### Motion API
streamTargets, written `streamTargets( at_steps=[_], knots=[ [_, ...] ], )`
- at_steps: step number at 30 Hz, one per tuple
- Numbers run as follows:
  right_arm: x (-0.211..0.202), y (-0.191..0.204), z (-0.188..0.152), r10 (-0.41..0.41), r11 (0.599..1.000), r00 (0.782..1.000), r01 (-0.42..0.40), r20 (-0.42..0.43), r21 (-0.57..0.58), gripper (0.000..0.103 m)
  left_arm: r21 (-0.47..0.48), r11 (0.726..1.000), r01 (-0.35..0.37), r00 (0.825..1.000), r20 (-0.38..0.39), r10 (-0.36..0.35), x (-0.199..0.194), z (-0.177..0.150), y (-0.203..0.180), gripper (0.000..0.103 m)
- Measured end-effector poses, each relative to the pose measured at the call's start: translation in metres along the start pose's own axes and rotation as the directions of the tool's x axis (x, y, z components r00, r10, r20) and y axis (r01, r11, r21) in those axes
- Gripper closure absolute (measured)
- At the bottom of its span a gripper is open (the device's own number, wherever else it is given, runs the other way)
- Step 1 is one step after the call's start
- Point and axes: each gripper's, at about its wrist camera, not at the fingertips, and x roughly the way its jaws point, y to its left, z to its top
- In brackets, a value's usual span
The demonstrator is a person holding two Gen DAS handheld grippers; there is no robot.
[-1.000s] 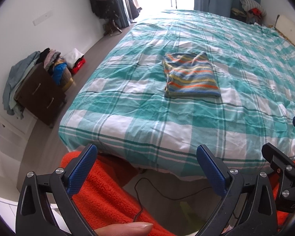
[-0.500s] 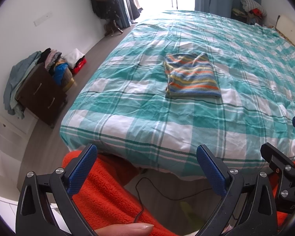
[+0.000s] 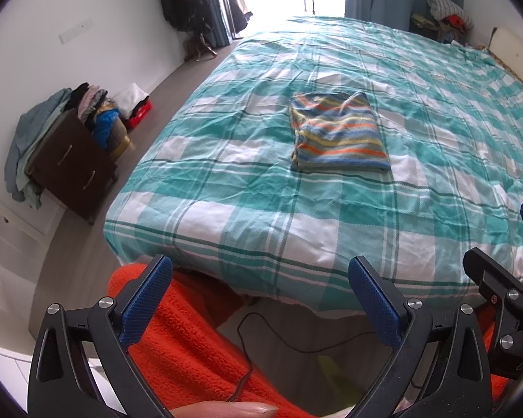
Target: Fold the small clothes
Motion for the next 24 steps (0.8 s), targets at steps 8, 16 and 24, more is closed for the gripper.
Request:
streamTargets(
  at_steps=[8,16,24],
  knots=[
    [-0.0017,-0.0002,0.001,-0.013,1.0,1.0,0.014,0.007,-0.004,0.0,0.001,1.0,0.0,1.0,-0.001,0.0,-0.0002,0.0004,0.0,0.002],
    [-0.0019,-0.0019,0.0009,-0.016,1.0,1.0,0.016,0.009,-0.004,0.0,0.002,1.0,-0.001,1.0,-0.002,0.001,0.0,0.0011,-0.0001,0.002],
    [-0.0021,-0.0041,0.0013,-0.015,1.0,1.0,0.015,0.007,0.001,0.0,-0.008,1.0,0.026,1.0,0.016,-0.026,-0.0074,-0.0026,0.0041,0.002]
  ],
)
